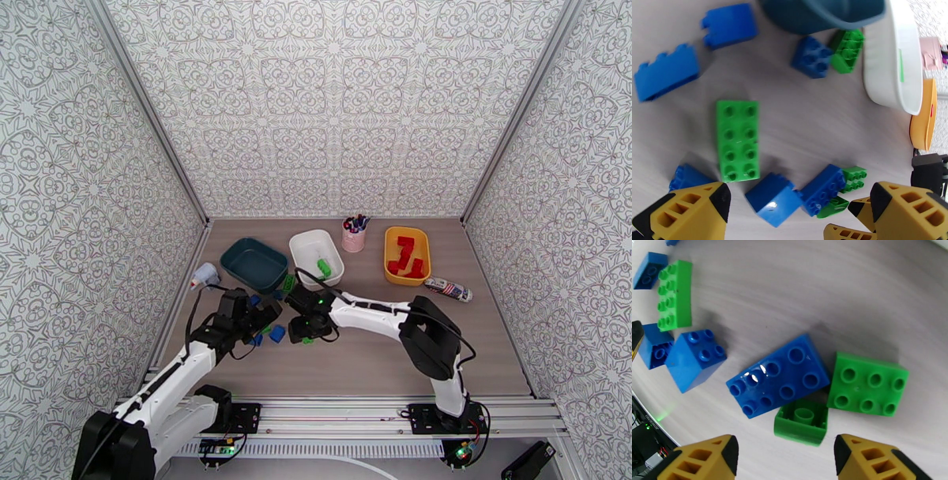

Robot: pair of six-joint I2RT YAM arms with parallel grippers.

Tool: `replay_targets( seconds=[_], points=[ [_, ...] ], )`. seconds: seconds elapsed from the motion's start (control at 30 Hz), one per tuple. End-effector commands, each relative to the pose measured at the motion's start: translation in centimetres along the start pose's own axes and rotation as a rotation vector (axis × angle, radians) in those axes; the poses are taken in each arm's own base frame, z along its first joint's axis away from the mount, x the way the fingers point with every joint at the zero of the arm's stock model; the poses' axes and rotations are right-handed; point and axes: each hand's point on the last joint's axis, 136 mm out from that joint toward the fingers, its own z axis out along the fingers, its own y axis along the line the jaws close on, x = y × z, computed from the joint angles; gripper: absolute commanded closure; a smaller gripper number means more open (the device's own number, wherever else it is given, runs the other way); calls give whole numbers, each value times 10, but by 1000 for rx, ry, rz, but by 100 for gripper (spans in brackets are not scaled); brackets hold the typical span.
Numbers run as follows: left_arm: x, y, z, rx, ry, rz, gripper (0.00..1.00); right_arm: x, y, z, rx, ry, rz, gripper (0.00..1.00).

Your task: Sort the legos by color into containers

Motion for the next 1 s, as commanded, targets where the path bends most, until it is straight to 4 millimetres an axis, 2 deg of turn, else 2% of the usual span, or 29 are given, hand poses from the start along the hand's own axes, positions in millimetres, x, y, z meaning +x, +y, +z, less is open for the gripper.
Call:
replay_targets(
  seconds=[0.0, 0.2, 0.43, 0.63, 0.73, 0.97],
  points=[
    [-1, 1, -2, 35, -3, -53, 0, 1, -3, 12, 26, -8, 13, 35],
    [-3, 7, -8, 36, -14, -68, 1, 4, -9, 25, 63, 3, 18, 40],
    [-3, 5, -10, 46, -14, -71, 1, 1, -15, 29, 94, -12, 24, 43],
    [-6, -1, -10, 56, -16, -56, 1, -1, -17, 23, 105, -29, 27, 61],
    [-7, -11, -11, 71, -11, -28, 1, -3, -17, 14, 97, -48, 26, 65],
    [7, -60, -3, 161, 80, 83, 1, -18, -22, -16, -19, -86, 80, 67]
  ],
)
